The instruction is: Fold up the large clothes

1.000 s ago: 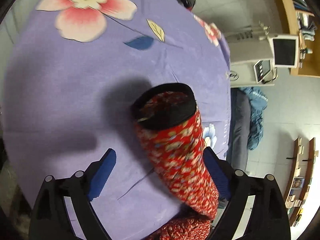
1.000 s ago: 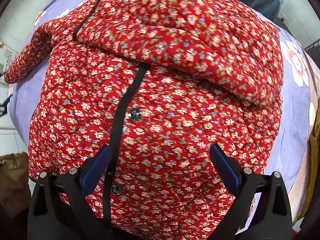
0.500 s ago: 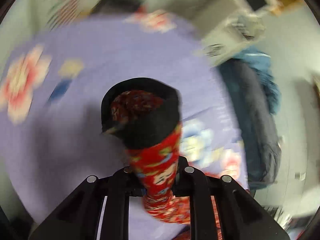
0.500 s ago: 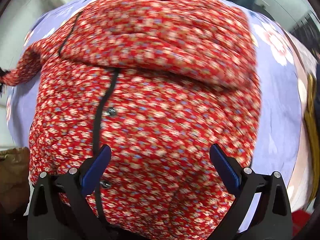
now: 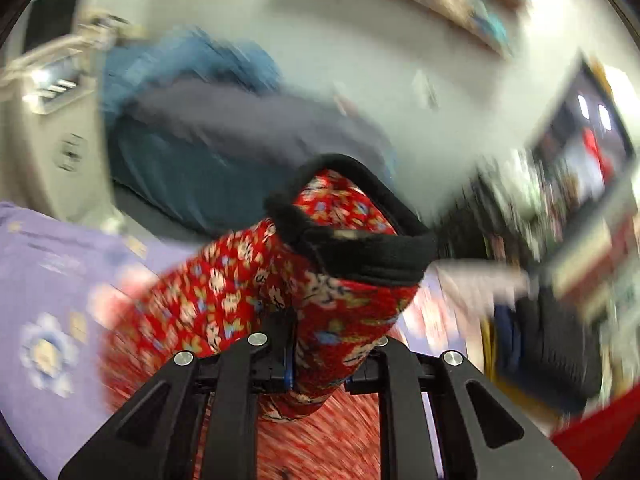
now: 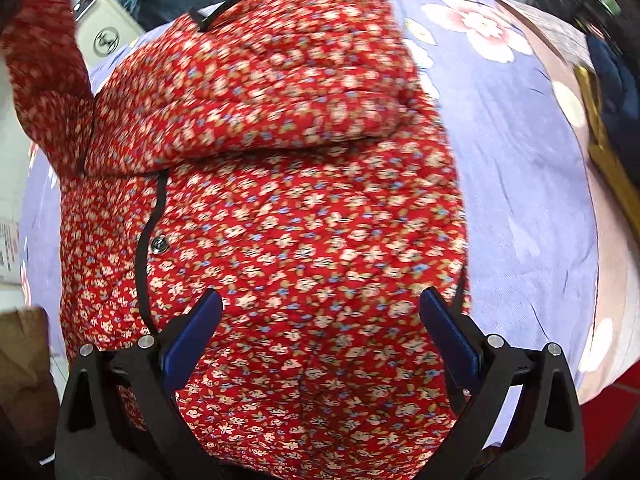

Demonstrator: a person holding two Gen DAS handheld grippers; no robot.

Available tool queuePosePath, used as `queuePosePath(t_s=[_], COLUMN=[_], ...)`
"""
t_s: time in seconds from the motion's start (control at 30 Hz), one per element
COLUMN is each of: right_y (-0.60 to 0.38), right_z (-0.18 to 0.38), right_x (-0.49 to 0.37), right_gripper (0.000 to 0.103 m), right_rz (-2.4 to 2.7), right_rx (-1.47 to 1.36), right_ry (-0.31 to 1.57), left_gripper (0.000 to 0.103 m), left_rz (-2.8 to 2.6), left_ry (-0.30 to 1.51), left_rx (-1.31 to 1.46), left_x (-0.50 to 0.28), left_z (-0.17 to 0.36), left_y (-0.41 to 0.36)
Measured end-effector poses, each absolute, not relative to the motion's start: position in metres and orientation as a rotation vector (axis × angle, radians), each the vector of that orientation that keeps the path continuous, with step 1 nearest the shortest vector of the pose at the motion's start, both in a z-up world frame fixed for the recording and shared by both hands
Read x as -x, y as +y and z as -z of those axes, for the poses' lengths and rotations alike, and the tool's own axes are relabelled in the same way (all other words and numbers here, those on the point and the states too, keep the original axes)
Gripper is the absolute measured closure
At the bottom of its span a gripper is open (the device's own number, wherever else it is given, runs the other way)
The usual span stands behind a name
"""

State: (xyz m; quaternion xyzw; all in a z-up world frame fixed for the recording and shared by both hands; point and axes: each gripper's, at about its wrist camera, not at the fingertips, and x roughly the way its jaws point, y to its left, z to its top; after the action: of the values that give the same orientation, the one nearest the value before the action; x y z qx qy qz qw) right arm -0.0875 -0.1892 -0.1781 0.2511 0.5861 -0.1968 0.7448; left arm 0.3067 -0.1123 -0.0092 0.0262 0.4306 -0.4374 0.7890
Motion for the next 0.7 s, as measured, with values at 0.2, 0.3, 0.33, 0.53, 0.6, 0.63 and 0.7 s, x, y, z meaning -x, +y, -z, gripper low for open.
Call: queuePosePath(t_s=[0.2,0.3,0.33,0.53,0.6,0.63,0.7], right_y=[-0.216,-0.228,-0.227,-0.235,-0.24,-0.242,-0.244], right_z=[0.176,0.18,0.183,0.181,0.176,0.172,0.16], right_x=[0.125,0.147,0.151,0.152,0.141,0.137,0.12], right_gripper=[0.006,0.006,0.006,0.006,0.006,0.006,0.006], right_rz=[0.514,0.554,0.562,0.586,0.582,0.578,0.549], right_rx=[-0.61,-0.648,-0.658,-0.689,-0.685,-0.679,-0.645], right_ry=[1.268,1.273,1.277,1.264,1.247,1.238,1.207], left_gripper=[0.08,0.03,0.023,0.009,0.007,0.007,0.009], left_rz=[0.931,0.978,1.015,1.149,1.125,1.087,0.999], left_ry=[1.173,1.197,1.198,1.157,1.114,1.086,1.048], left_rx=[-0.428,-0.569,-0.595,-0.475,-0.385,-0.353,-0.323], left_x=[-0.224,-0.207,-0.203,-0.186,-0.2,-0.211,-0.222], left_z=[0.142,0.177,0.181,0.137,0.115,0.108,0.103], left_y=[-0.21,-0.23,-0.232,-0.208,-0.186,-0.172,-0.146])
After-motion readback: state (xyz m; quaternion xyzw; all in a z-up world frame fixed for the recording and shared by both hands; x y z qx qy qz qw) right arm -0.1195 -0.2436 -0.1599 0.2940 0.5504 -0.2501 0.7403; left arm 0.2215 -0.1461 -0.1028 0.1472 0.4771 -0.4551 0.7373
